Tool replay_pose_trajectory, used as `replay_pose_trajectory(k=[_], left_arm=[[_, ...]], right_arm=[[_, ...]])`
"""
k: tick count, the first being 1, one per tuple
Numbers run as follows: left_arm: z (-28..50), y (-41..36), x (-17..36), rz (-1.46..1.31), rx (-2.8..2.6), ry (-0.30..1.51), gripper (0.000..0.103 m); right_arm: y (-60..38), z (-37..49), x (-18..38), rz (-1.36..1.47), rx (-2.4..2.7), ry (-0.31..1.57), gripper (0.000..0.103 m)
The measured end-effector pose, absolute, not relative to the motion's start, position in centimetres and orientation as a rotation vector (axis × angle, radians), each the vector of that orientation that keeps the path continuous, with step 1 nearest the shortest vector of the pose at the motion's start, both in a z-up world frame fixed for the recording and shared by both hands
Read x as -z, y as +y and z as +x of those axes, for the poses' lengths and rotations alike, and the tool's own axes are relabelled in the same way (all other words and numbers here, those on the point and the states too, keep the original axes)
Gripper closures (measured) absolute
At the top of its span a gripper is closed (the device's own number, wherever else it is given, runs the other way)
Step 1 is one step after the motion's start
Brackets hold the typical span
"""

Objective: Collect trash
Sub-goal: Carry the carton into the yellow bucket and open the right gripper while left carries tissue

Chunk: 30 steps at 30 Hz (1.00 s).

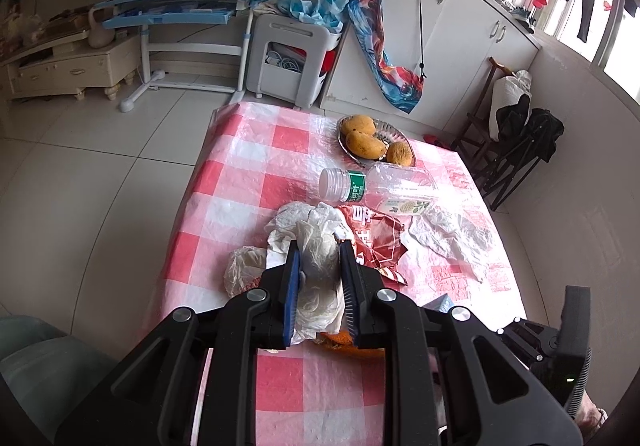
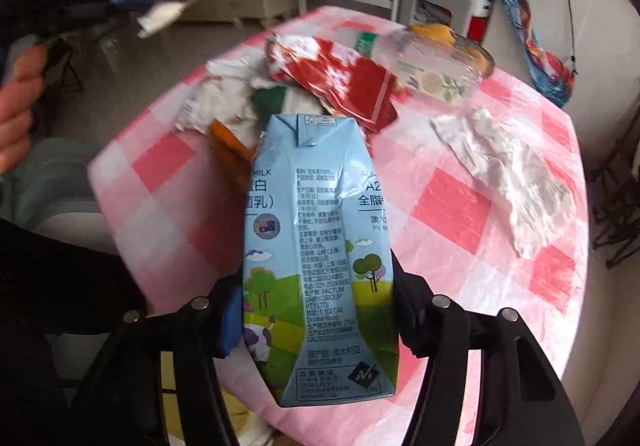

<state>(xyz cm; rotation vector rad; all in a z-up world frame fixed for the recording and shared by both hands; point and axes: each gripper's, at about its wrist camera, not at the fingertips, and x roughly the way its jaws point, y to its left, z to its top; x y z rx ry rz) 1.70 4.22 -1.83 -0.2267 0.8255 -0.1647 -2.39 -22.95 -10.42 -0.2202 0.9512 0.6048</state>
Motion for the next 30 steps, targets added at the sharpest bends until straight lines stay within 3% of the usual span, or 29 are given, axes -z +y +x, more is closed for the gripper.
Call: replay_pose_trajectory(k=[3,6,10,15,19,30], left_arm=[[0.7,5.2,1.0,-0.244,0.151,0.787,0.085],[-0.7,6.8,0.0,-0.29,0.144,0.761,0.085],[-4.0,8.8,-1.1,-0.312,0.096,0.736,0.085],[-7.6,8.6,1.2,-0.318,0.061,0.808,0.085],[-10.0,6.9,3.6,-0.267,0.051,0.888,0.085],[-16.4,0.5,11.6,-0.137,0.096,1.174,0.085]], right_arm=[[-21.7,-3.8,8.6,-0.111,-0.801,0.89,0.044],[-19.2,-5.3,9.1,-0.083,-0.987,0.949,0.044],[-15.2,-10.1,11.1,-0.224,-1.245,1.057,0.044],[-12.6,-15.0,15.5,-0.53,-1.323,1.209,0.044],[-13.1,-16.1,16.5,-0.68,-1.23,1.211,0.033],[-21.8,-14.8,10.7,-0.619,-0.692,1.033,0.015]])
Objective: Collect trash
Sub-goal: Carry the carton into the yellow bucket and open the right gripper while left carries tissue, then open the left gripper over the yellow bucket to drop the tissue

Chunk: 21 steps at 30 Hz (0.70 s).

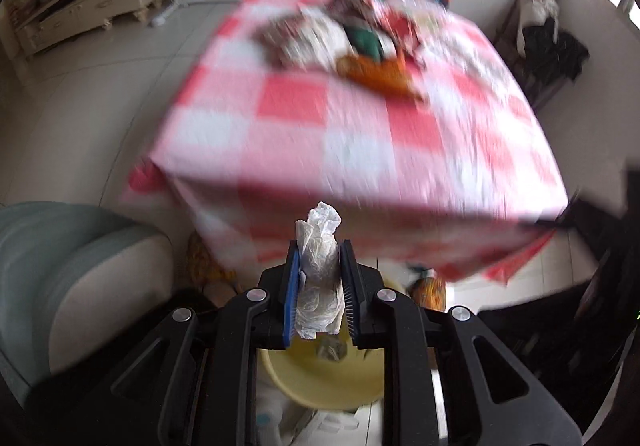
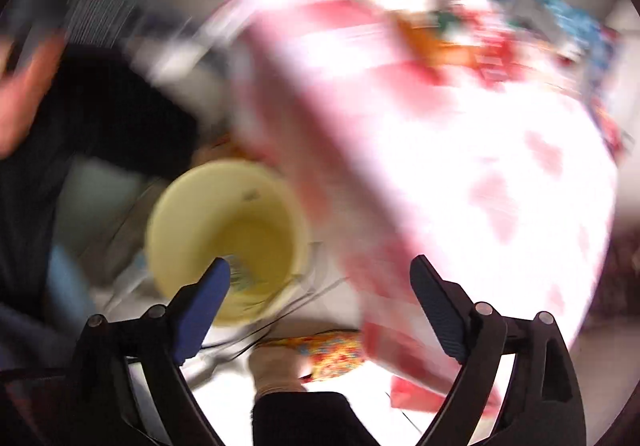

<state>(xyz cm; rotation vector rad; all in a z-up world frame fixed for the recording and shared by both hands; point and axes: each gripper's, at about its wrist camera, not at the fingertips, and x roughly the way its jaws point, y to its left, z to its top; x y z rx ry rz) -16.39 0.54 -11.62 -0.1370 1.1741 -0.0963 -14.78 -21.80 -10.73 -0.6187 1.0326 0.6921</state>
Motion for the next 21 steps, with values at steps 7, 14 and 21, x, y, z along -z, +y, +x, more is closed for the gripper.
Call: replay_pose_trajectory(k=[7,14,21], left_arm=[[-18.1,-3.1,15.7,-0.013,0.141,1.306,0.058],[-17.9,-2.7,15.0,-0.023,0.139,1.267,0.049],[-17.5,-2.4,14.5,-0.03,0.137,1.247,0.048]], right_arm=[[-27.1,-14.0,6.6,-0.481,-0.456,0.935,0.008],[-29.0,-14.3,6.0,-0.413,-0.286,0.9,0.008],[-27.9,-17.4,5.7,-0.549,-0.206,0.822,0.008]])
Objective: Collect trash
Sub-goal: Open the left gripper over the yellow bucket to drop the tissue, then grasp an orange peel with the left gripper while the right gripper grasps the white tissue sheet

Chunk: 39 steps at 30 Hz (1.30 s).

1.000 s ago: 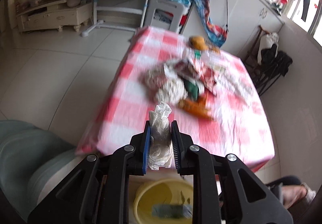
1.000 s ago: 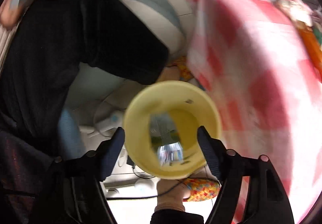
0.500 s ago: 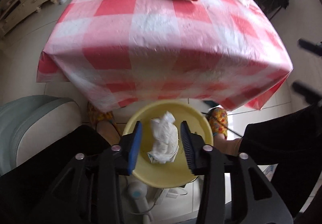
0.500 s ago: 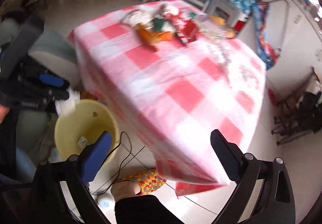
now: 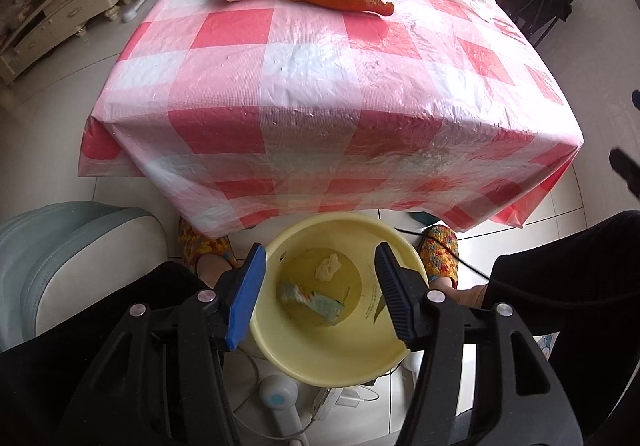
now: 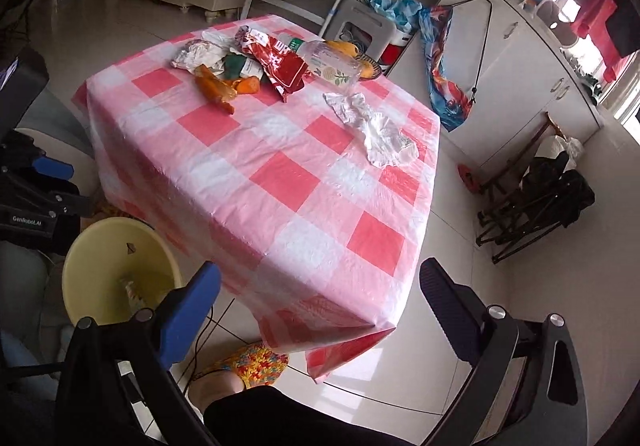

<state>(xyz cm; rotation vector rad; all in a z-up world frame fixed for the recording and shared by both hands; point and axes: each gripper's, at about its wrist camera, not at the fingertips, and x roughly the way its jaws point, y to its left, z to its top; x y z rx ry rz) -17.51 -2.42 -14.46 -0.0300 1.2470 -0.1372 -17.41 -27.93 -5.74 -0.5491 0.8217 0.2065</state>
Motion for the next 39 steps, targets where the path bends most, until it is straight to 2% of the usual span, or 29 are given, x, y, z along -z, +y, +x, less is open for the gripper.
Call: replay_pose_trajectory(k=[24,31,39], left_arm=[[-17.3,-1.6,11.8,-0.166,0.184,1.124,0.047],[-17.3,0.6,10.2,-0.27,0.166,1.03,0.045],[-17.4,1.1,7.8,-0.257,0.114,0.91,0.044]], right_arm=[[-27.2,-18.7,4.3,-0.333,-0.171,0.872,0.008],[-27.7,-19.4,3.3,-0.424,-0.066,0.727,0.008],[-27.9,-18.2,1.7,-0.316,-0.13,0.645,0.008]])
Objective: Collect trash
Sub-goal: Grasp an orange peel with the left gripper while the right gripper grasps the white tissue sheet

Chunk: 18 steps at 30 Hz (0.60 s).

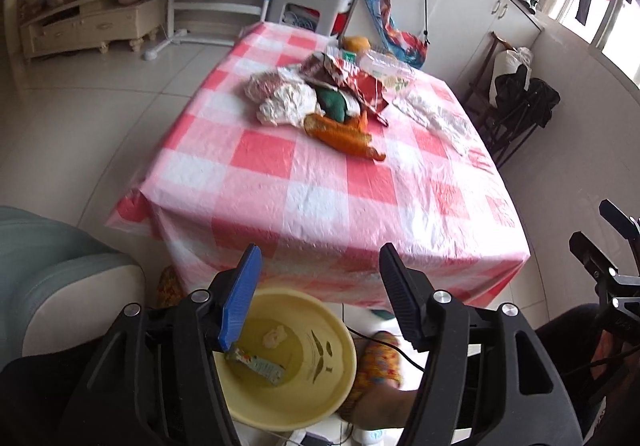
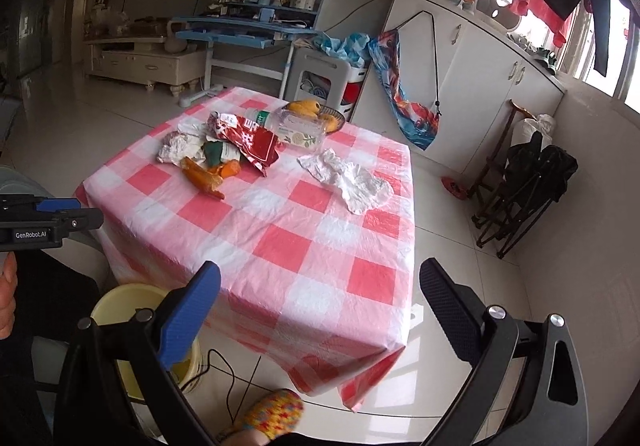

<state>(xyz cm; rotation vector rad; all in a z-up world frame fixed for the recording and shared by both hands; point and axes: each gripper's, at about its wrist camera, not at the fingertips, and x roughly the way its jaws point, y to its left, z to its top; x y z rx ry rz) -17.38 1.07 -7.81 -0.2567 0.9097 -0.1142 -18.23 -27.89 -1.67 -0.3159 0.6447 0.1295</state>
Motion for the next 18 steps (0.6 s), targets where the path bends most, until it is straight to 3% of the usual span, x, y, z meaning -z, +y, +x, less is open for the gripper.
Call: replay_pose_trajectory(k=[9,18], left_arm=[[-13.5,-1.0,7.4,-0.166,0.123,0.931,0.044],[-5.3,-6.1,8.2,0.255,0.266,0.905,0.044]], right_arm=[[-27.5,-14.4,4.8,-0.416,-0.216,0.668,0.008],[-29.5,-6.5,6.1,-0.382,-0.226,0.743,0.008]])
